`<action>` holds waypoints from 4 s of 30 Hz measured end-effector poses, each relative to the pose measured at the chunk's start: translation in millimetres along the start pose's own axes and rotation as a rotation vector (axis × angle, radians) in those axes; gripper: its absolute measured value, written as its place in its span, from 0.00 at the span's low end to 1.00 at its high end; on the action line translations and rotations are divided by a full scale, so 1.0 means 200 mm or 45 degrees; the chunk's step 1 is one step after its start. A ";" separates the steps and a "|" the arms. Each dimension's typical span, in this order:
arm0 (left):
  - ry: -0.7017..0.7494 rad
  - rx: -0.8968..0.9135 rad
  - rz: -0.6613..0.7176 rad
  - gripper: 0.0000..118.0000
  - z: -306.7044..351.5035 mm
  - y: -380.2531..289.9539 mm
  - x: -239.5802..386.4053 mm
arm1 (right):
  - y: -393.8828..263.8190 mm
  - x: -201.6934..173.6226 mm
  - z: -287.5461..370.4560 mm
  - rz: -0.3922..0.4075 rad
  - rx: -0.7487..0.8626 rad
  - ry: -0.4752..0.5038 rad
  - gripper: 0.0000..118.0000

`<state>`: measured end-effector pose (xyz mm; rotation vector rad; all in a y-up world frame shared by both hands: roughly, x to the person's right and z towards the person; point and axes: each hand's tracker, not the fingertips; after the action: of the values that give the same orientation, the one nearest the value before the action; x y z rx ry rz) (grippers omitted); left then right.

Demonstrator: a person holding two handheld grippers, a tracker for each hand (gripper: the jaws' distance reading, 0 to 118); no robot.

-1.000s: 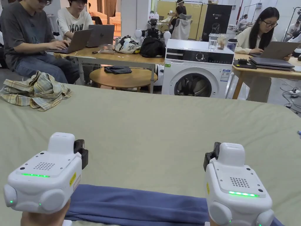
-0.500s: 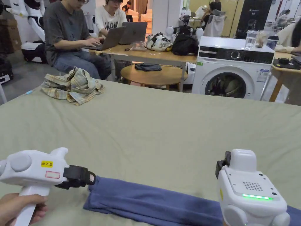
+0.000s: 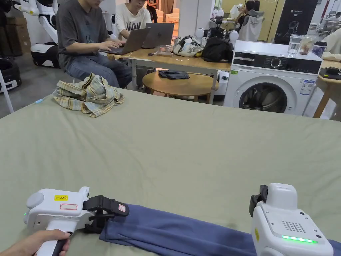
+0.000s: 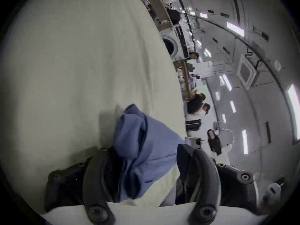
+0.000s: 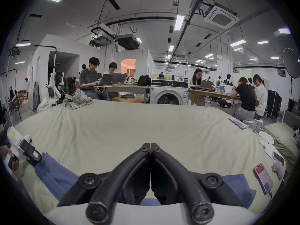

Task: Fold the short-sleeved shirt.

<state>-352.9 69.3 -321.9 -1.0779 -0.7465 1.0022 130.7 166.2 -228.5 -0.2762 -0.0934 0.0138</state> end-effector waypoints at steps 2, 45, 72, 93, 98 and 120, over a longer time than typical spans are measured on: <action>0.082 0.048 -0.013 0.35 -0.02 -0.06 0.06 | 0.00 0.00 -0.01 0.000 -0.013 -0.003 0.00; 0.277 -0.031 -0.323 0.01 -0.54 -0.22 0.93 | 0.02 0.03 -0.02 -0.010 -0.040 0.084 0.00; 0.536 -0.088 -0.380 0.06 -0.65 -0.28 0.83 | -0.02 0.11 0.01 -0.016 -0.085 0.061 0.00; 0.441 -0.199 -0.377 0.19 -0.70 -0.38 0.72 | -0.03 0.14 0.01 -0.005 -0.072 0.047 0.00; 0.503 -0.061 -0.375 0.56 -0.28 -0.28 0.68 | 0.00 0.12 0.01 -0.037 -0.051 0.051 0.00; -0.014 -0.019 -0.071 0.08 -0.40 -0.28 0.10 | -0.02 0.15 0.04 -0.080 -0.080 0.045 0.00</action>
<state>-258.9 50.6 -293.3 -1.0601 -0.7897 0.9570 160.5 166.3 -217.1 -0.3364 -0.0672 -0.0565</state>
